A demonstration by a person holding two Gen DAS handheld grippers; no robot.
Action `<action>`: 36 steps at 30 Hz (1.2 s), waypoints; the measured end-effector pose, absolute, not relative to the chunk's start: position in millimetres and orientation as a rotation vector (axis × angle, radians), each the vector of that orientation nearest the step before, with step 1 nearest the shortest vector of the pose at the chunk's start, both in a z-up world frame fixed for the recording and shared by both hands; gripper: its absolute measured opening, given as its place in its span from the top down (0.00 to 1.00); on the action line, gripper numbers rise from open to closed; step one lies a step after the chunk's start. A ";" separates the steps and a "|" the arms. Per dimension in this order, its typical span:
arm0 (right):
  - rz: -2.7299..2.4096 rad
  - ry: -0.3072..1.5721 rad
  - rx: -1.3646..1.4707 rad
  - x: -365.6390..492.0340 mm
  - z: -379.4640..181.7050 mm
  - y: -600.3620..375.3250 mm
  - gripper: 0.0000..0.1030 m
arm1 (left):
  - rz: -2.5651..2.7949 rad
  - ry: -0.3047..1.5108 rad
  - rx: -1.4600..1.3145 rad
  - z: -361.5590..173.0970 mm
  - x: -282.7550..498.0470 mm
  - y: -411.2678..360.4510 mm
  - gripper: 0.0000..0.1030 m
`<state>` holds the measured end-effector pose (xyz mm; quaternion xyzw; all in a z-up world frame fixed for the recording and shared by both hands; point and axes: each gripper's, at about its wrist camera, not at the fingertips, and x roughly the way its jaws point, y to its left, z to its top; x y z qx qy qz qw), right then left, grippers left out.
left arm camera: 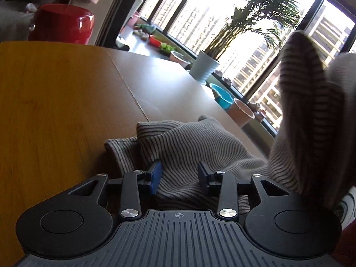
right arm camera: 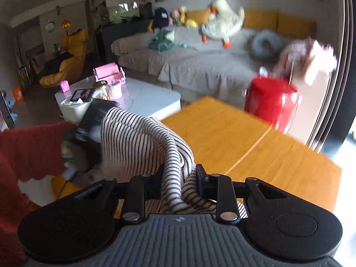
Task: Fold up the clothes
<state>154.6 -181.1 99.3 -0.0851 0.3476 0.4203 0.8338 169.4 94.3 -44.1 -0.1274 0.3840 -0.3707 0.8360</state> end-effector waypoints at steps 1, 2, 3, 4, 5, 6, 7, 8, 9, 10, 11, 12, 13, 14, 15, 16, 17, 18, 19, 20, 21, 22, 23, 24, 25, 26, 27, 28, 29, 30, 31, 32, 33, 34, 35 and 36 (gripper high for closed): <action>0.894 0.779 -0.168 169.7 81.4 -179.3 0.75 | -0.772 0.811 -0.280 -44.2 168.8 99.5 0.61; 0.894 0.817 -0.156 182.1 64.2 -177.7 0.74 | -0.747 0.810 -0.285 -43.8 168.2 105.6 0.59; 0.893 0.844 -0.146 191.5 49.3 -176.7 0.74 | -0.712 0.806 -0.282 -42.5 166.9 112.6 0.54; 0.893 0.854 -0.129 197.4 38.9 -177.2 0.73 | -0.679 0.800 -0.278 -40.6 165.1 119.7 0.51; 0.895 0.857 -0.102 203.0 33.5 -179.4 0.70 | -0.652 0.784 -0.276 -36.3 162.0 126.9 0.49; 0.899 0.861 -0.072 208.9 29.6 -182.1 0.68 | -0.632 0.757 -0.276 -29.4 157.6 134.3 0.45; 0.901 0.863 -0.050 213.7 26.0 -185.0 0.66 | -0.611 0.730 -0.275 -22.6 153.1 141.6 0.43; 0.900 0.868 -0.028 217.1 22.4 -188.2 0.61 | -0.595 0.699 -0.273 -14.2 148.0 146.7 0.41; 0.898 0.874 -0.004 220.1 18.8 -191.5 0.56 | -0.585 0.663 -0.270 -4.3 142.2 149.5 0.40; 0.896 0.879 0.020 223.0 15.2 -194.7 0.55 | -0.582 0.630 -0.266 4.6 137.7 150.5 0.39; 0.895 0.885 0.044 225.9 11.6 -197.9 0.52 | -0.592 0.598 -0.263 13.5 133.8 148.3 0.37; 0.892 0.887 0.064 227.2 8.8 -200.5 0.50 | -0.614 0.566 -0.260 22.8 130.4 143.3 0.35; 0.888 0.884 0.074 226.8 7.7 -201.4 0.49 | -0.653 0.540 -0.254 30.5 127.9 133.7 0.35; 0.884 0.879 0.079 226.0 7.3 -201.7 0.49 | -0.703 0.519 -0.245 36.8 124.6 121.0 0.33; 0.879 0.875 0.085 225.2 6.9 -202.0 0.48 | -0.752 0.503 -0.228 40.7 121.7 106.8 0.30; 0.865 0.862 0.071 222.8 9.8 -202.4 0.47 | -0.774 0.510 -0.197 37.3 122.8 93.5 0.28; 0.846 0.844 0.046 219.7 14.3 -202.7 0.41 | -0.769 0.534 -0.163 29.2 127.4 82.9 0.24; 0.826 0.827 0.021 216.5 18.9 -203.1 0.37 | -0.763 0.558 -0.128 21.1 132.0 72.2 0.24; 0.799 0.800 -0.007 212.7 25.1 -205.6 0.38 | -0.758 0.581 -0.093 13.0 136.7 61.5 0.25; 0.754 0.764 -0.046 207.7 33.1 -209.6 0.37 | -0.752 0.605 -0.059 4.8 141.3 50.8 0.26; 0.701 0.725 -0.090 202.3 41.5 -213.8 0.37 | -0.742 0.624 -0.042 -3.9 145.5 45.5 0.27; 0.630 0.671 -0.160 194.5 49.2 -216.4 0.37 | -0.731 0.630 -0.045 -10.0 147.6 46.4 0.27; 0.549 0.608 -0.242 185.6 56.7 -218.2 0.38 | -0.723 0.626 -0.048 -12.5 148.2 48.1 0.26; 0.498 0.554 -0.291 177.3 63.0 -219.9 0.40 | -0.721 0.624 -0.057 -13.3 148.6 49.6 0.25; 0.486 0.519 -0.284 170.9 69.6 -223.0 0.46 | -0.725 0.625 -0.070 -12.2 148.8 51.2 0.24; 0.512 0.507 -0.219 166.3 76.6 -226.8 0.57 | -0.728 0.628 -0.078 -11.9 150.0 53.2 0.22; 0.551 0.502 -0.135 162.3 83.5 -230.7 0.60 | -0.727 0.632 -0.075 -12.8 151.4 54.2 0.21; 0.587 0.511 -0.071 160.4 84.5 -231.4 0.61 | -0.724 0.636 -0.068 -14.0 152.0 53.5 0.20; 0.624 0.526 -0.018 159.6 82.7 -230.7 0.61 | -0.722 0.638 -0.062 -14.9 152.2 52.9 0.18; 0.646 0.555 0.015 160.8 75.4 -227.4 0.61 | -0.723 0.638 -0.061 -15.8 152.2 53.0 0.16; 0.636 0.606 0.013 164.4 59.2 -221.3 0.61 | -0.723 0.638 -0.063 -17.0 152.0 53.5 0.16; 0.614 0.664 -0.003 168.6 39.8 -214.2 0.61 | -0.722 0.639 -0.067 -17.4 150.6 54.6 0.16; 0.595 0.696 -0.016 169.7 20.3 -211.0 0.60 | -0.719 0.642 -0.073 -18.0 150.3 56.2 0.16; 0.589 0.670 0.001 166.8 7.7 -212.4 0.60 | -0.717 0.646 -0.080 -19.1 152.2 57.1 0.16; 0.587 0.646 0.022 164.3 4.1 -214.5 0.60 | -0.710 0.652 -0.081 -20.5 153.0 57.3 0.16; 0.582 0.641 0.034 163.4 5.3 -215.4 0.59 | -0.697 0.657 -0.077 -22.1 152.6 57.1 0.16</action>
